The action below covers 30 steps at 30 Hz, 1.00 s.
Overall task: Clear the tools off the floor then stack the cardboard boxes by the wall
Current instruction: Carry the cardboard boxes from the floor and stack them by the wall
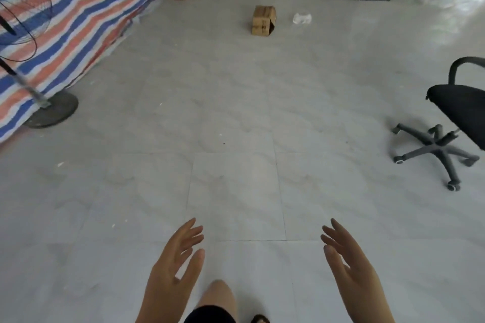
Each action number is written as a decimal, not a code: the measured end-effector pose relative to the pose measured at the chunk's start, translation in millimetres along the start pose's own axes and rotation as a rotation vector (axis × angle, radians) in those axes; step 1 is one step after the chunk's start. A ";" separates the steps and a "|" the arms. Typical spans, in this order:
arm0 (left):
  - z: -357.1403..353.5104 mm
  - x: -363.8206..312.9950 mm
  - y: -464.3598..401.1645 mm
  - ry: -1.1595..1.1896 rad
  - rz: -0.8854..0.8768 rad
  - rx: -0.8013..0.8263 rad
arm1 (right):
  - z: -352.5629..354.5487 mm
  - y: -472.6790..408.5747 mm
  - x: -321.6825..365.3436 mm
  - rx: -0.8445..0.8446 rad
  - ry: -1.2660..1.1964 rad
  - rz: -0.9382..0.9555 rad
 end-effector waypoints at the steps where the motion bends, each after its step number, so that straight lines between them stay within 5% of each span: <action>1: -1.8 2.3 -22.4 -0.001 0.000 -0.013 | -5.2 -23.7 3.1 0.011 0.004 -0.001; 19: -45.1 -22.1 -526.6 -0.022 -0.037 0.047 | -101.8 -478.9 115.8 -0.112 -0.027 0.024; 30: -195.2 -31.8 -823.8 -0.005 -0.038 0.055 | -58.8 -814.8 156.2 -0.124 -0.032 0.066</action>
Point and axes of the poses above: each hand's wrist, its own y-axis away from the middle knuckle, its own z-axis out of the back of the hand, x = y × z, the point moved 2 cm from there along -y, towards the middle knuckle, and after that the axes turned 13 degrees about y, right-handed, at the moved point
